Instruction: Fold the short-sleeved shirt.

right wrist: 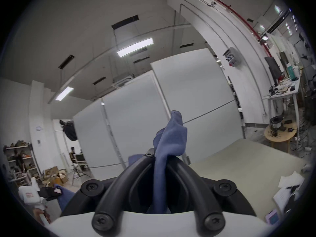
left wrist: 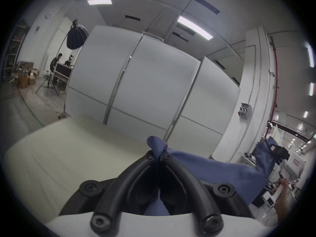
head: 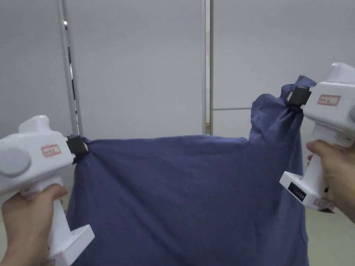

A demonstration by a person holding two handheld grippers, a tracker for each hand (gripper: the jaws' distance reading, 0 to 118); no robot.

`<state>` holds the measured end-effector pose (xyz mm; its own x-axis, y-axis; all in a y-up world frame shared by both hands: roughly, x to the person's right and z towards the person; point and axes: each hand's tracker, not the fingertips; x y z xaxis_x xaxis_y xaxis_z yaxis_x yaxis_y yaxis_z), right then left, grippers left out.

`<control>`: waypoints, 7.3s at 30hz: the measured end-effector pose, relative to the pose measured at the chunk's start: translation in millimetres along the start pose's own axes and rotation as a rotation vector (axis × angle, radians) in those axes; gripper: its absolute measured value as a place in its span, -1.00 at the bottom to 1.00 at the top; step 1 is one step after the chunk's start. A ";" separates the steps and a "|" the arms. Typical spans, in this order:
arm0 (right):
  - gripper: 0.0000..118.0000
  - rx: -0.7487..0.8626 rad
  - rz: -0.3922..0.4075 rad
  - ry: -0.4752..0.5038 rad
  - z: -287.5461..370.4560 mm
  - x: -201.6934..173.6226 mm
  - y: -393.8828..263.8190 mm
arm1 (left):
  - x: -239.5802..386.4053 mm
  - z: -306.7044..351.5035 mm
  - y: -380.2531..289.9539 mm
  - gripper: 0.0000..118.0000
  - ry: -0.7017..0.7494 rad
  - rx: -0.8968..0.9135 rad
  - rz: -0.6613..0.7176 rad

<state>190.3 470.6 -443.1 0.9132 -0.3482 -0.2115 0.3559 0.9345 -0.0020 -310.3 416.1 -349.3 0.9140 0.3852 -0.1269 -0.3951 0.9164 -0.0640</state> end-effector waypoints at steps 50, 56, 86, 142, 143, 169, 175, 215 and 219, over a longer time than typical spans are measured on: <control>-0.92 -0.899 0.243 -0.145 197.9 110.7 -418.7 | -179.2 72.8 -344.0 -0.94 0.139 -0.736 -0.084; -0.92 -0.994 0.266 -0.161 214.2 128.8 -426.2 | -190.0 86.1 -358.2 -0.94 0.142 -0.839 -0.110; -0.98 0.037 0.242 0.091 236.5 -22.2 -120.0 | -76.5 228.0 -85.4 -1.00 -0.093 -0.015 -0.226; 0.84 -1.012 0.213 -0.025 273.9 166.5 -421.0 | -157.5 117.1 -292.2 -0.92 -0.048 -0.560 -0.048; 0.72 -1.045 0.218 -0.045 273.7 165.5 -426.6 | -157.5 116.1 -294.1 -0.92 -0.047 -0.566 -0.046; -0.80 -0.643 0.295 -0.116 69.2 114.4 -324.7 | -151.2 15.0 -264.9 -0.92 0.025 -0.537 0.035; -0.05 -0.661 0.243 0.064 141.9 132.6 -338.0 | -145.2 52.0 -276.6 -0.92 0.004 -0.511 -0.039; -0.89 -0.842 0.344 -0.167 -29.9 138.2 -379.9 | -141.9 -105.5 -274.6 -0.92 0.193 -0.634 -0.115; 0.04 -0.907 0.293 -0.210 -36.3 147.5 -412.8 | -139.0 -123.3 -295.3 -0.91 0.194 -0.704 -0.245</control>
<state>170.9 36.2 -509.0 0.9893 -0.0172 -0.1452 -0.0983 0.6571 -0.7474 -332.0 78.5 -434.8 0.9762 0.0947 -0.1950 -0.2080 0.6627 -0.7194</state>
